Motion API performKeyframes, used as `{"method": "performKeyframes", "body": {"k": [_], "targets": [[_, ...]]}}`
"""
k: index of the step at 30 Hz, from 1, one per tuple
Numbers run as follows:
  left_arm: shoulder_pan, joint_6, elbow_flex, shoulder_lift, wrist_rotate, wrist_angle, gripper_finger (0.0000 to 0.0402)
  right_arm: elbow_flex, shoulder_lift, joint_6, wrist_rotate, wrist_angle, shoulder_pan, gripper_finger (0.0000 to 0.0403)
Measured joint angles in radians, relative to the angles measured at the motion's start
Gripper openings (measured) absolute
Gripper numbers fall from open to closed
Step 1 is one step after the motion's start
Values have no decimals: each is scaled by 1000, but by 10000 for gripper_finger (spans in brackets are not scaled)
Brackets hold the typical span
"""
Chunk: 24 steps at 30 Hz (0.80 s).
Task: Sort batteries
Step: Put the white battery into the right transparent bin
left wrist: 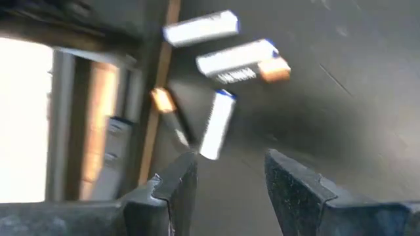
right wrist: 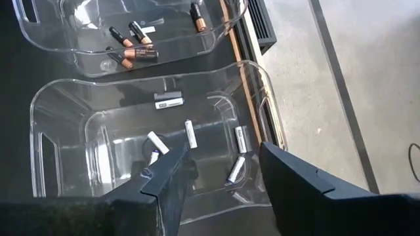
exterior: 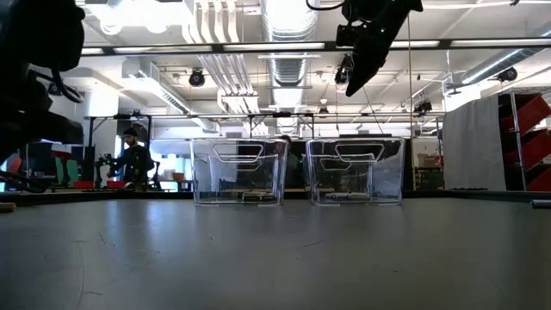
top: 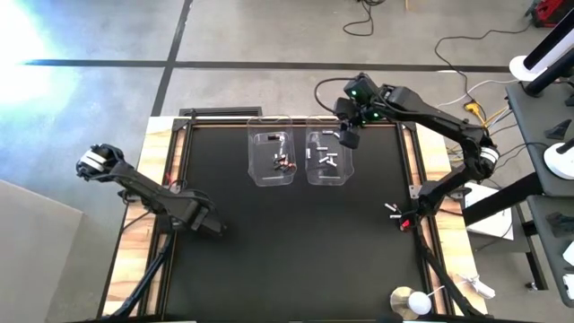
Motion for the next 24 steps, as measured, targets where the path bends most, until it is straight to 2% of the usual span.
{"method": "performKeyframes", "body": {"k": [4,10,17,24], "targets": [[0,-7,-2,-16,-16,-50,157,0,0,8,0,-10,0,170],[0,-29,-73,-69,-39,46,157,0,0,17,0,-10,0,162],[-1,-68,-112,-69,-42,77,157,0,0,18,0,-8,0,168],[-2,-69,-194,-76,-60,213,157,-2,0,43,0,-7,0,169]]}}
